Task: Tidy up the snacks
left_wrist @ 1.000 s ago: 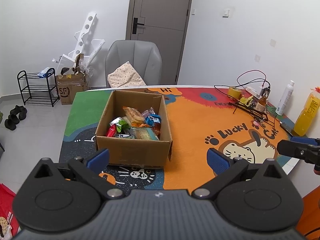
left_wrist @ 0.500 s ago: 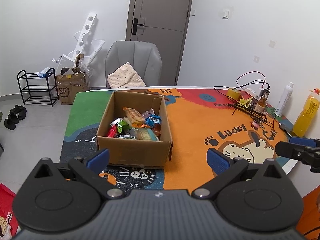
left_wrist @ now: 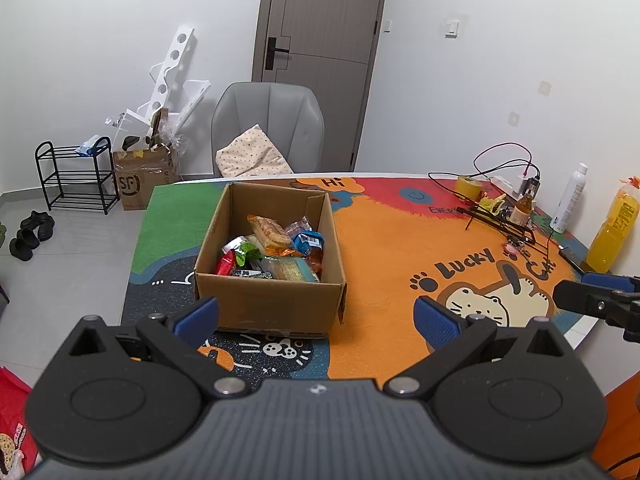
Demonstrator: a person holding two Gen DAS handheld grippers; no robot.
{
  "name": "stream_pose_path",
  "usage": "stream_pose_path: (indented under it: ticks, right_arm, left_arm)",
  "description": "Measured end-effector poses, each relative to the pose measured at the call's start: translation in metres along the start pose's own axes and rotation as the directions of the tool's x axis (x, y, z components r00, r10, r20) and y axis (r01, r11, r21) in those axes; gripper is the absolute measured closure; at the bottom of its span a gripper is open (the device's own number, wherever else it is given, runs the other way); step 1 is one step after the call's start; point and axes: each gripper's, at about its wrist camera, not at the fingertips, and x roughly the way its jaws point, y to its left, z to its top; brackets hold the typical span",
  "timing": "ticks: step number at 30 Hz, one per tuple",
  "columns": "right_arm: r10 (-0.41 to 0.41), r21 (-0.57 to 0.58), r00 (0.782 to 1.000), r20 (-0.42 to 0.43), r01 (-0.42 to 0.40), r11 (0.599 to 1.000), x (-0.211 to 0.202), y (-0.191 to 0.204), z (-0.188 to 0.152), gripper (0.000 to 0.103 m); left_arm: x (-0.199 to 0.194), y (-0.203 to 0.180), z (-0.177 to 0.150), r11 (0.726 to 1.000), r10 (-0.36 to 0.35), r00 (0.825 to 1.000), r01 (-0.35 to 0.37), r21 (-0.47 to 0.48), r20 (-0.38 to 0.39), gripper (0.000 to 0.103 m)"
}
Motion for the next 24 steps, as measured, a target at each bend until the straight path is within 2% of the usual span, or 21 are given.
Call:
stream_pose_path:
  ticks: [24]
  right_arm:
    - [0.003,0.010,1.000,-0.003,-0.003,1.000,-0.0009,-0.0011,0.0002,0.000]
  left_arm:
    - [-0.0028,-0.0061,-0.0005,1.000,-0.010,1.000,0.009,0.026,0.007,0.000]
